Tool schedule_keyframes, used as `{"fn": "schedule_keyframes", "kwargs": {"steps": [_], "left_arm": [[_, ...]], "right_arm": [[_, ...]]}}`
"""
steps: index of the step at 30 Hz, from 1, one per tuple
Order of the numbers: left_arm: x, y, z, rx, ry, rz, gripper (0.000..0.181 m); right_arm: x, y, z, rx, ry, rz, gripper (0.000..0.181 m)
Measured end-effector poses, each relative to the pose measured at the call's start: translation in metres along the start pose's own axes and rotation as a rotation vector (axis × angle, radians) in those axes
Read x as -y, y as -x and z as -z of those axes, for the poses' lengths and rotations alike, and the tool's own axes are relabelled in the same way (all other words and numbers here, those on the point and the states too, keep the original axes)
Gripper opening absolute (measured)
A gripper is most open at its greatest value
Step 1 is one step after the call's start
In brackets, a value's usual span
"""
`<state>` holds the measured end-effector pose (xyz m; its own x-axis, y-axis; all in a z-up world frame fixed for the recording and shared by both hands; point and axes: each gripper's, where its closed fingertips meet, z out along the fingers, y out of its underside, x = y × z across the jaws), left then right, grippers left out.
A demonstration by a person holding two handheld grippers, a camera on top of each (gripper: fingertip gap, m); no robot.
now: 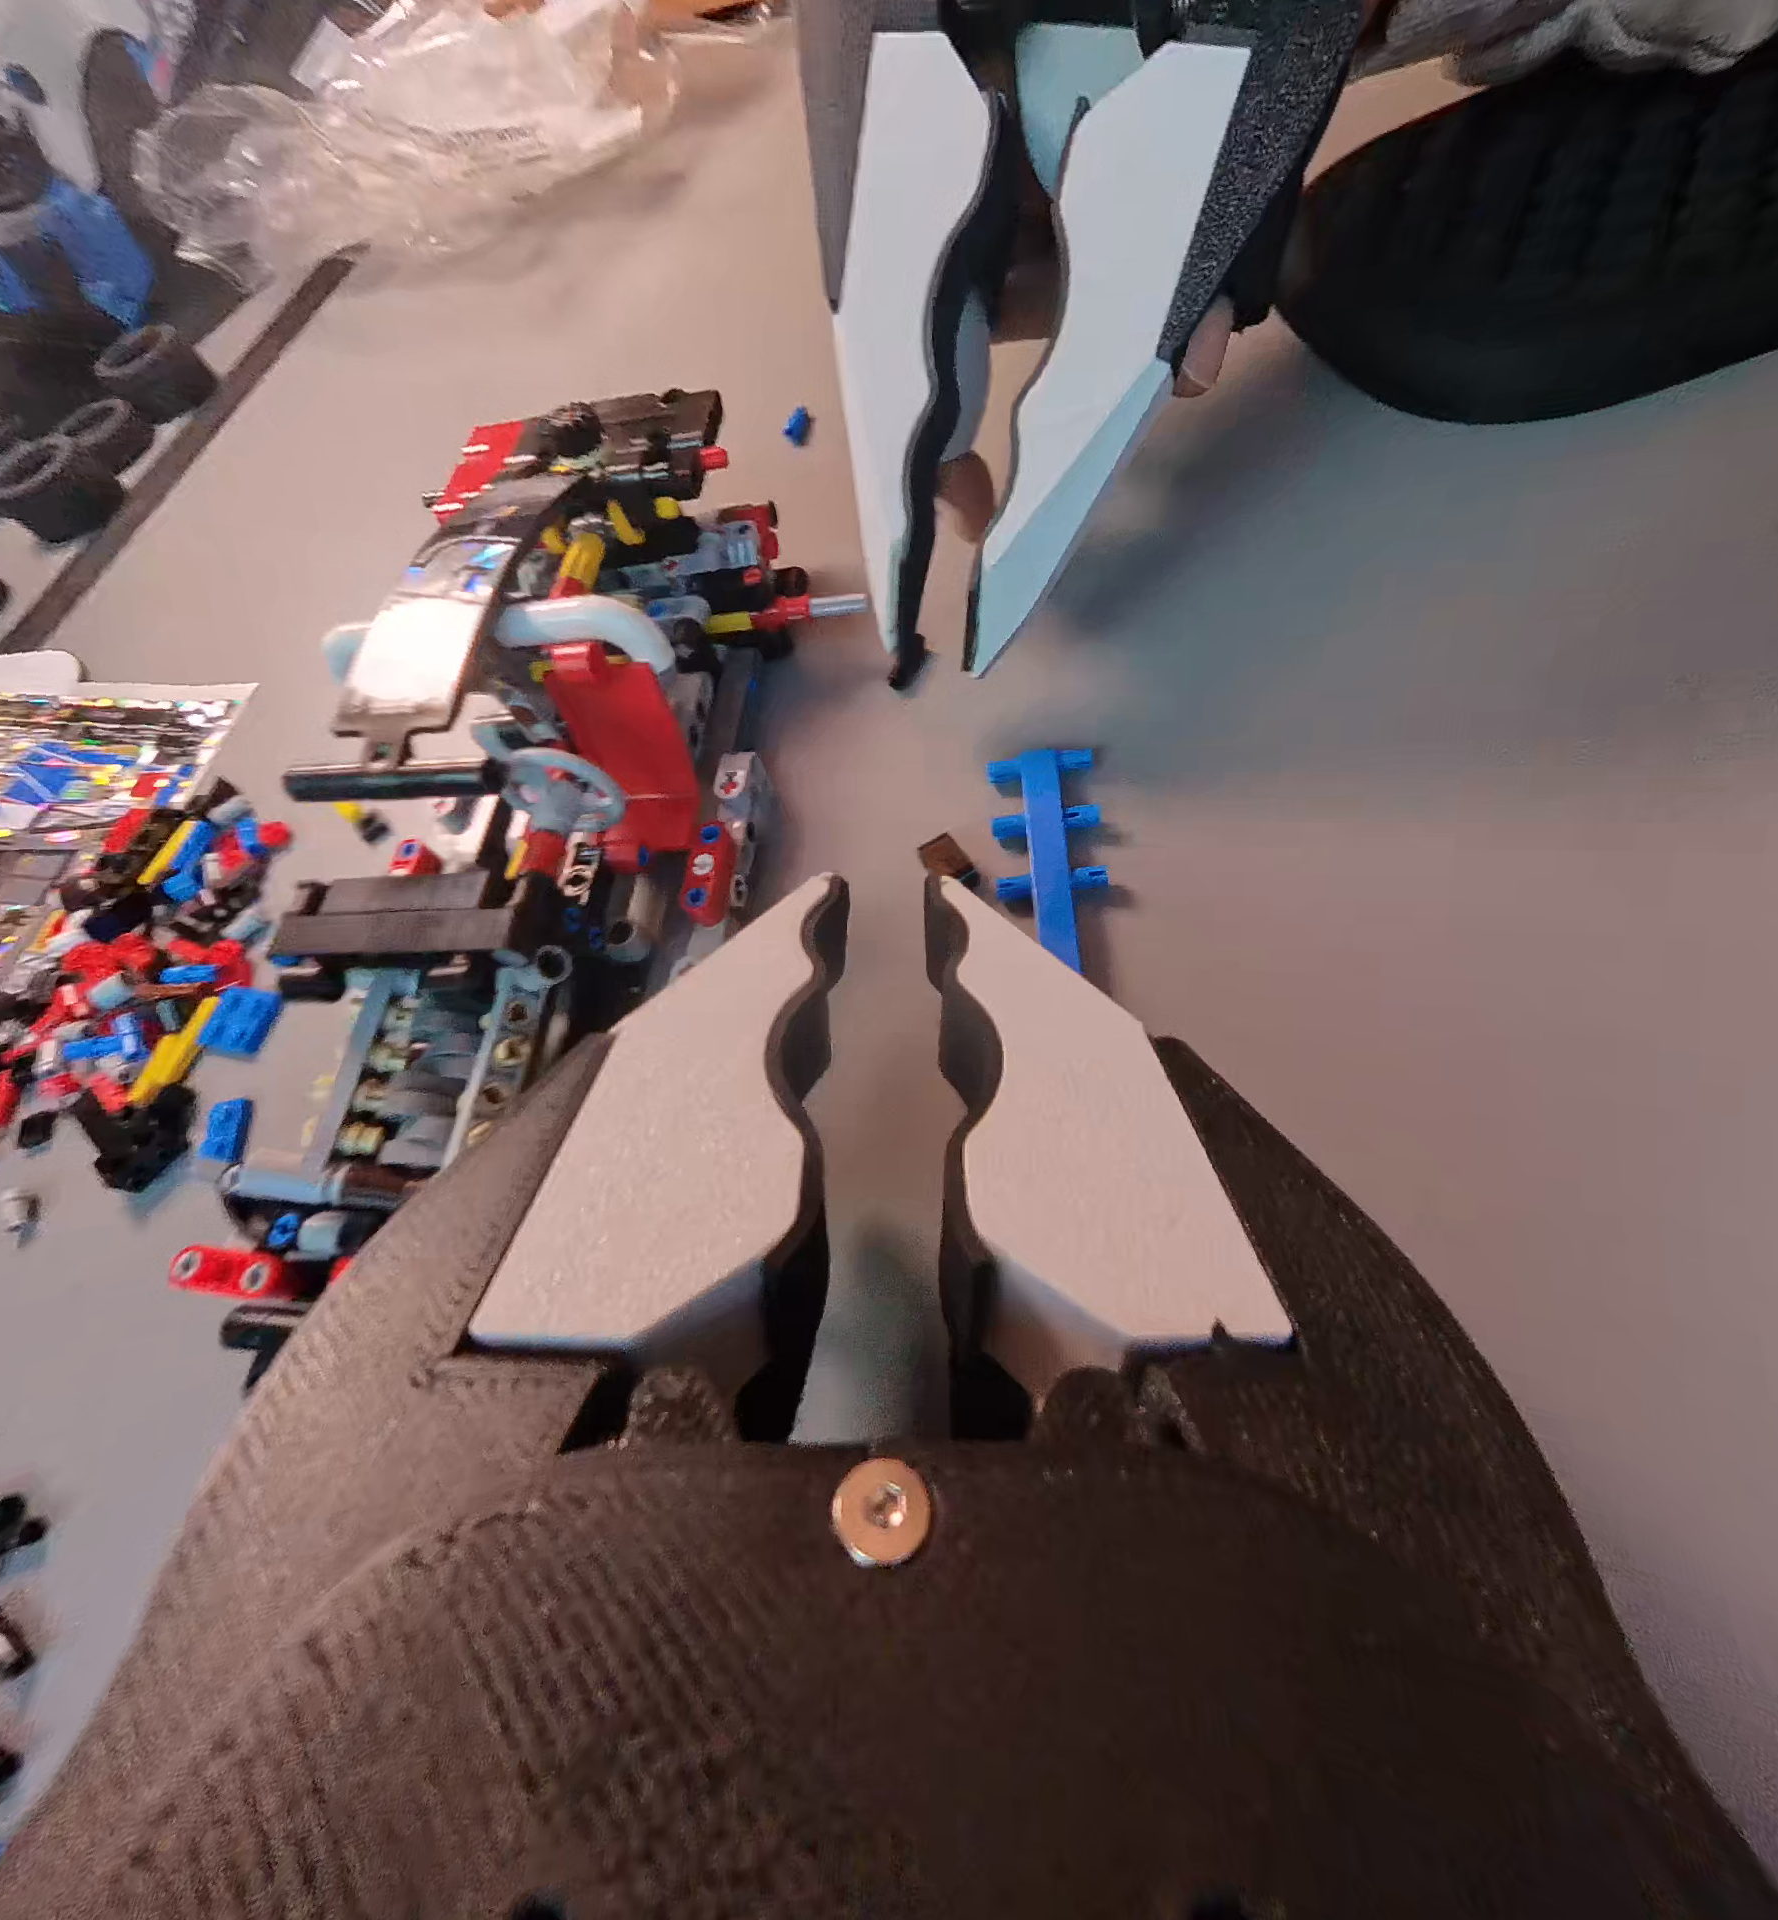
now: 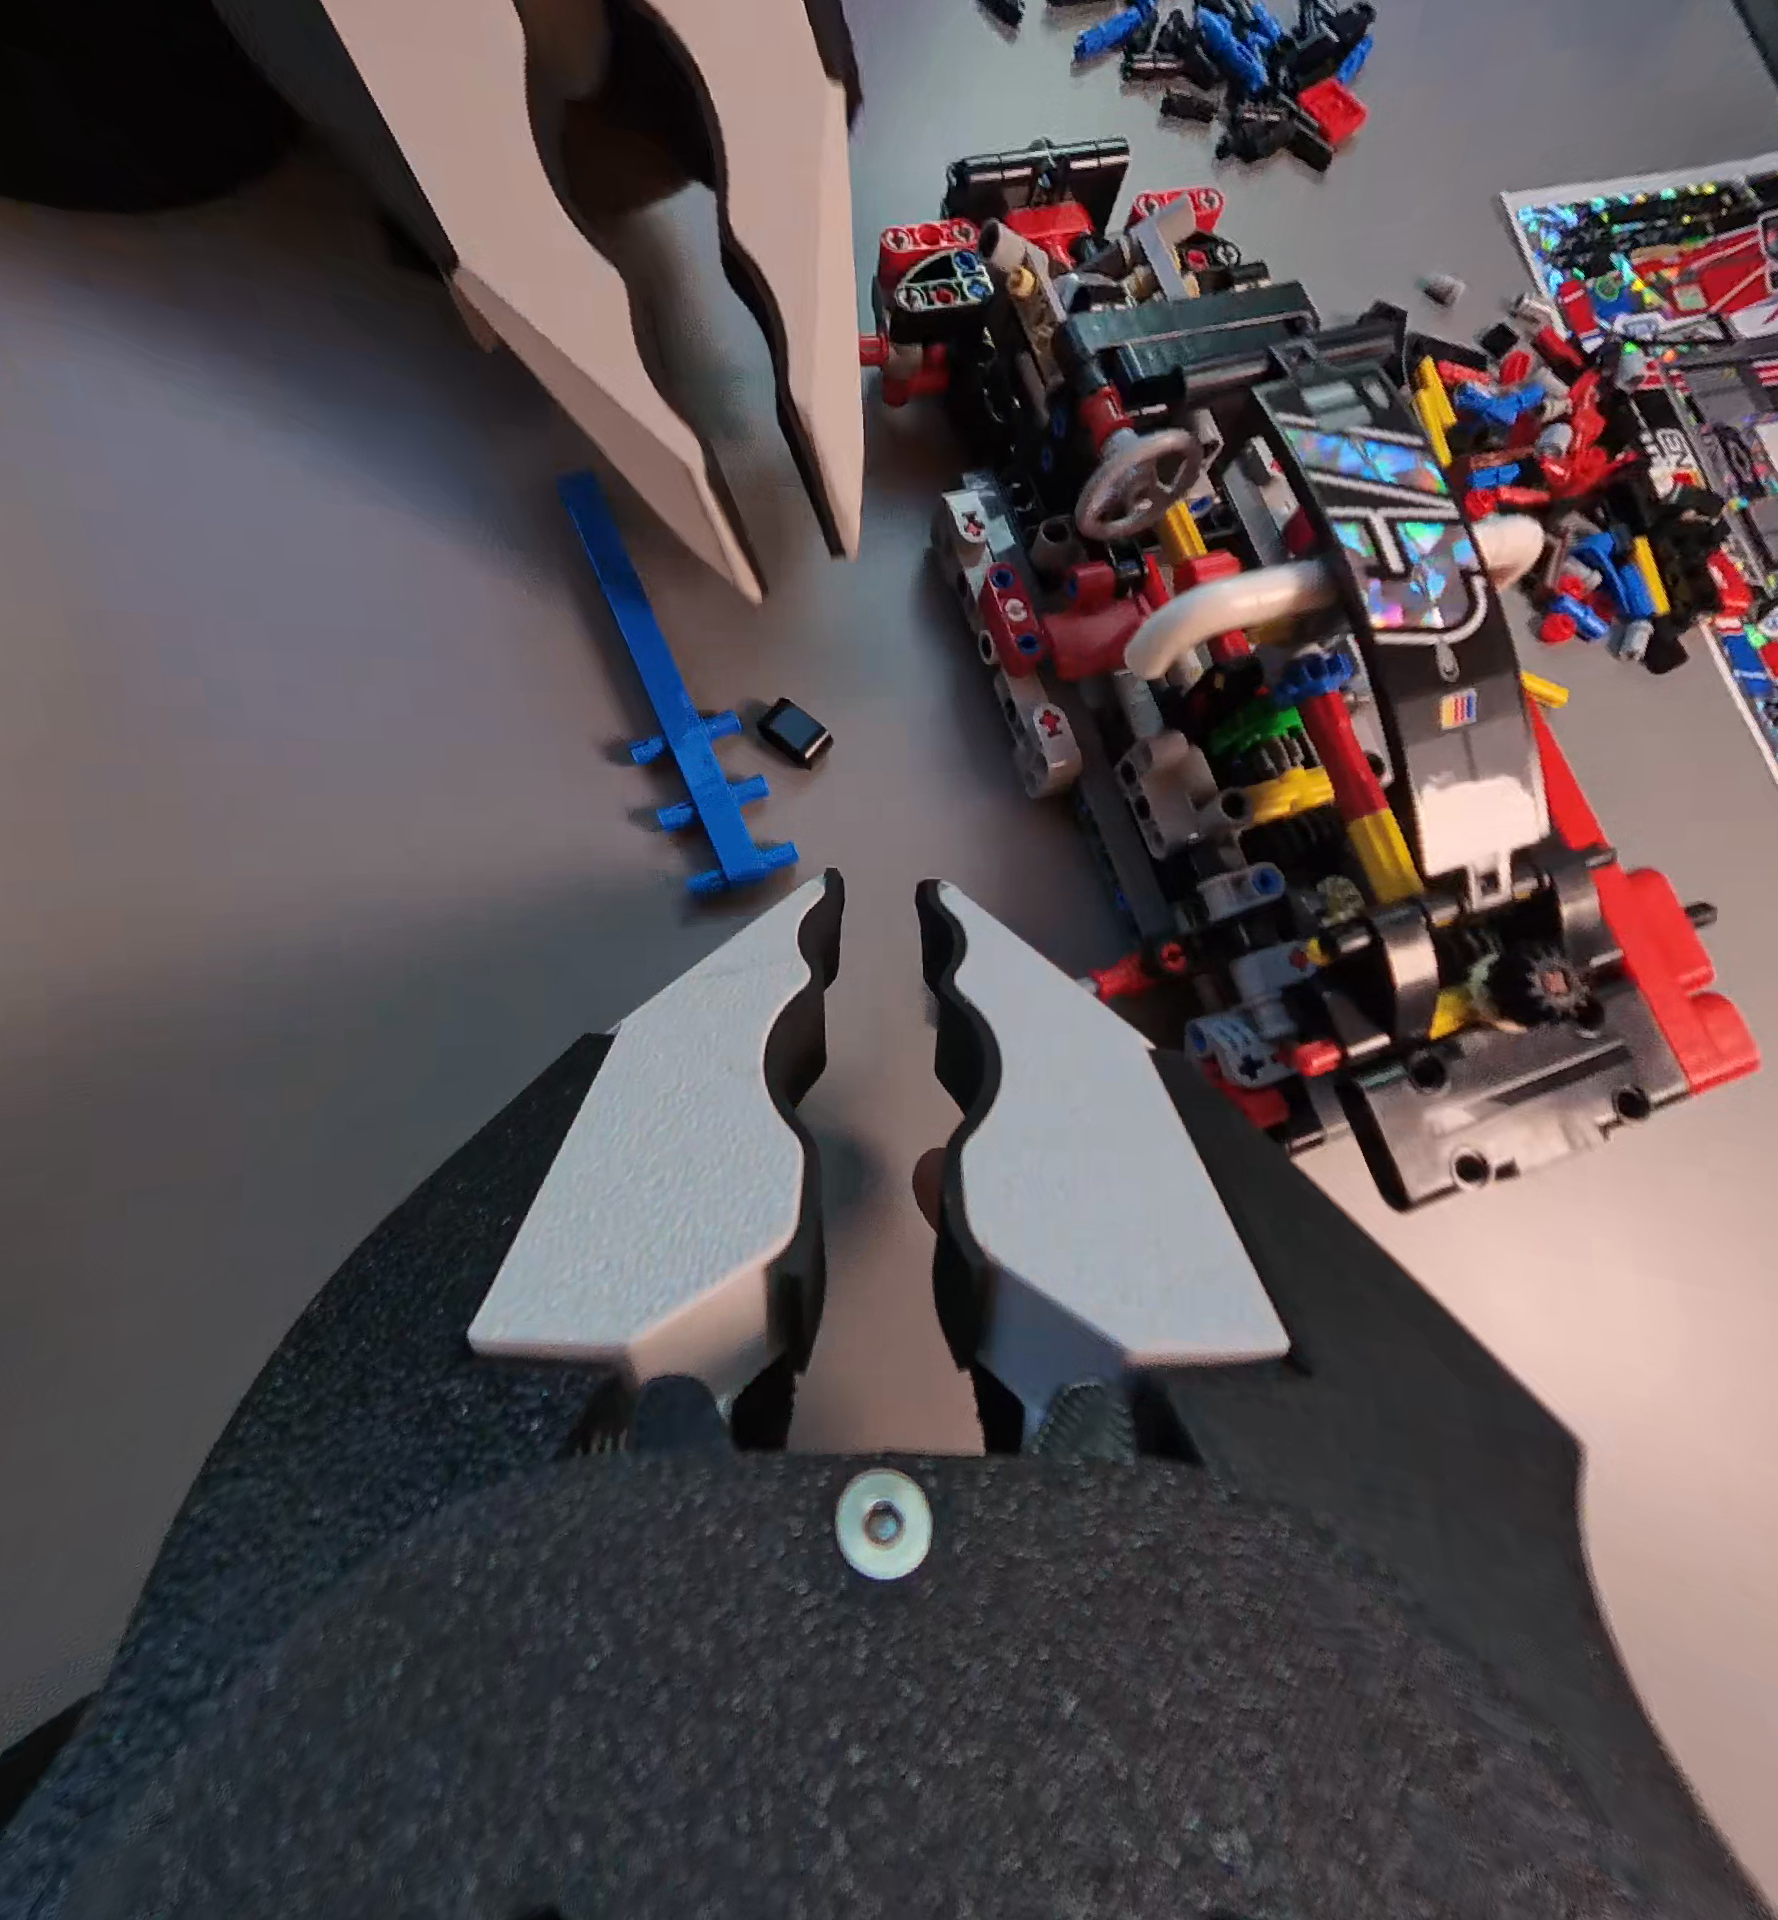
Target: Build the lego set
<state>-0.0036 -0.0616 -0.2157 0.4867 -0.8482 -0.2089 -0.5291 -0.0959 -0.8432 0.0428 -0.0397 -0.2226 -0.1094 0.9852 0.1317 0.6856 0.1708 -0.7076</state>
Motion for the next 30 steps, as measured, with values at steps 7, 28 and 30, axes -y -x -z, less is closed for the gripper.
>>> {"fn": "schedule_keyframes", "kwargs": {"steps": [7,28,30], "left_arm": [[-0.005,-0.008,-0.027,-0.088,0.125,-0.008,0.018],[0.043,-0.026,0.007,-0.379,-0.185,0.474,0.006],[0.044,-0.026,0.009,-0.400,-0.193,0.503,0.006]], "right_arm": [[0.000,-0.006,-0.003,-0.006,0.039,0.023,0.009],[0.061,0.038,0.014,-0.125,-0.383,0.490,0.009],[0.061,0.040,0.014,-0.120,-0.384,0.487,0.006]]}}
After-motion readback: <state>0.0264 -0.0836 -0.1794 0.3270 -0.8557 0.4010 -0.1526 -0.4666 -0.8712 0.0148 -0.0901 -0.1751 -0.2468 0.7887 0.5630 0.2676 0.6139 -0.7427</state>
